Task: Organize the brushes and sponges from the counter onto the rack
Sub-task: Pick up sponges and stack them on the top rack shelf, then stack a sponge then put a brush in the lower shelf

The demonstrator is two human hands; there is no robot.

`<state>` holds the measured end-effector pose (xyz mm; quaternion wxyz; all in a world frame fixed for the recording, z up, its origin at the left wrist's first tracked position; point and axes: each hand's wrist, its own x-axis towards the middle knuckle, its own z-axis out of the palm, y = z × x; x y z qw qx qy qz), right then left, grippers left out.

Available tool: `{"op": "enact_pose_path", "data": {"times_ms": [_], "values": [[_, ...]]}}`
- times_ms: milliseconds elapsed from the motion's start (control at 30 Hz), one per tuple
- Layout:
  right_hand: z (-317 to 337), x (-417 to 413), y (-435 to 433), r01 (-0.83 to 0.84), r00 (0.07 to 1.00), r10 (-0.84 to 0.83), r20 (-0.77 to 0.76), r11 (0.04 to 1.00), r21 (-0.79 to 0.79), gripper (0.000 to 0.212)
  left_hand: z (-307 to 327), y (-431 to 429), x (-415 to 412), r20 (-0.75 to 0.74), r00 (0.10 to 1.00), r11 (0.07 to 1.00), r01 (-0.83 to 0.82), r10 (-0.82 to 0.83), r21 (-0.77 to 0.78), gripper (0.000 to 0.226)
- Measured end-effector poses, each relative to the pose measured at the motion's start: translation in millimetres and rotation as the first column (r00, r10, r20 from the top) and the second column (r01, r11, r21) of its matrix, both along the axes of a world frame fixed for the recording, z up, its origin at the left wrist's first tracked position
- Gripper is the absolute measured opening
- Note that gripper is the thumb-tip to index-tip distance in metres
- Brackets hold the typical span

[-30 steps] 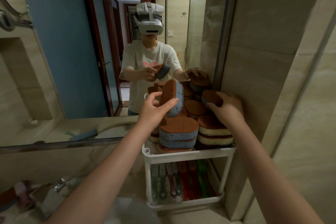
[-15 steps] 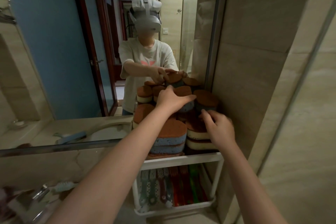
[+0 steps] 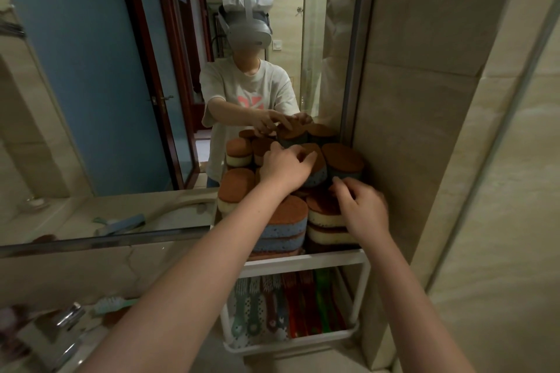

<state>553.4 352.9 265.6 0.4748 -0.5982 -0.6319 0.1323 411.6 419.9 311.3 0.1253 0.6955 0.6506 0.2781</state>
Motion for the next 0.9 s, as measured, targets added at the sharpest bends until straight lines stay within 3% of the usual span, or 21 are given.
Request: {"op": "enact_pose_path", "data": {"times_ms": [133,200,367,533,733,900], "values": [[0.6,-1.3,-2.0,-0.003,1.0,0.003,0.005,1.0,-0.003,0.035,3.5,-7.4,1.9,-0.184,0.983,1.0,-0.01,0.007,-0.015,0.049],[1.6,-1.5,-4.0,0.001,1.0,-0.001,-0.004,1.0,-0.013,0.034,7.0,-10.4,4.3,-0.192,0.981,0.999,-0.003,-0.004,-0.033,0.049],[9.5,-2.9,-6.9,0.019,0.999,-0.018,0.046,1.0,-0.02,0.033,7.4,-18.0,-0.6,0.001,1.0,0.994,0.014,-0.014,-0.105,0.059],[21.3,-16.3,-18.7,0.032,0.997,-0.039,0.066,0.994,0.109,0.028,4.3,-39.8,-23.4,0.225,0.974,1.0,0.006,-0.009,0.016,0.055],[34.3,-71.0,-46.2,-0.077,0.997,0.075,0.013,0.985,0.155,0.025,-8.5,-71.1,-77.2,0.471,0.88,0.987,-0.013,-0.064,0.159,0.042],[29.0,-143.8,-62.9,-0.194,0.981,0.194,0.009,0.974,0.12,0.022,-24.0,-102.8,-150.5,0.531,0.845,0.974,-0.06,-0.066,0.216,0.034]]}}
